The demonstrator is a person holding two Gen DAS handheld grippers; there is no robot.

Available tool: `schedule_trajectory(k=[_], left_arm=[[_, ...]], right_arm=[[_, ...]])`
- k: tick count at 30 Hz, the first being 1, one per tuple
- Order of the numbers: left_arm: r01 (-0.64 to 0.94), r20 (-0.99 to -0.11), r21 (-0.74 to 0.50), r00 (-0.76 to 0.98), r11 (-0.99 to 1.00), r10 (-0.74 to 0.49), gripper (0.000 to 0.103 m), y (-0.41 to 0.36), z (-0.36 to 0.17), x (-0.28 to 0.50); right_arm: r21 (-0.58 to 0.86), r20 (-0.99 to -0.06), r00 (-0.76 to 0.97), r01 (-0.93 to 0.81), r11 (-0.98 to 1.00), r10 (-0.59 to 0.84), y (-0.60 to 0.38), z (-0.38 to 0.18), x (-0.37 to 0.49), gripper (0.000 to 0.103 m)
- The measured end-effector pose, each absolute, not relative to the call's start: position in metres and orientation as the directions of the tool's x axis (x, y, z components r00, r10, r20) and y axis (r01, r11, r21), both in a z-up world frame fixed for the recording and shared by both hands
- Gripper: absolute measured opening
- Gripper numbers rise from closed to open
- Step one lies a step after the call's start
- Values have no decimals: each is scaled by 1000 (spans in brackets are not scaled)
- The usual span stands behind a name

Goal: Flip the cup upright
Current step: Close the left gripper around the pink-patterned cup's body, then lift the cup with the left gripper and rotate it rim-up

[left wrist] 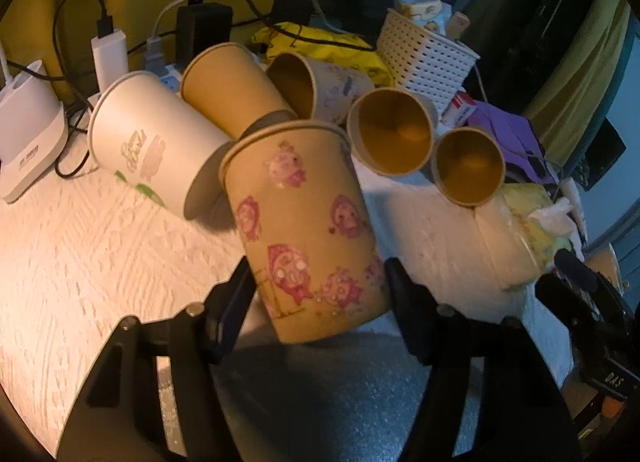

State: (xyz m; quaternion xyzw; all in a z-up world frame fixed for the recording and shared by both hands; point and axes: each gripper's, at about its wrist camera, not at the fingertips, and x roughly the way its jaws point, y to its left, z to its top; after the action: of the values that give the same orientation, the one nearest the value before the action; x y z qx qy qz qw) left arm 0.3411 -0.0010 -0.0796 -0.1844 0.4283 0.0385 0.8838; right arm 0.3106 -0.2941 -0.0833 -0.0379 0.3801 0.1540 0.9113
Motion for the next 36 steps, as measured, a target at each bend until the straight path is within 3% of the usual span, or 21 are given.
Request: schedule_trajectory(k=[36], left_arm=[[13, -619, -271, 763, 963, -184, 66, -47, -20, 189]], right_arm=[[13, -615, 746, -315, 949, 255, -271, -23, 177, 93]])
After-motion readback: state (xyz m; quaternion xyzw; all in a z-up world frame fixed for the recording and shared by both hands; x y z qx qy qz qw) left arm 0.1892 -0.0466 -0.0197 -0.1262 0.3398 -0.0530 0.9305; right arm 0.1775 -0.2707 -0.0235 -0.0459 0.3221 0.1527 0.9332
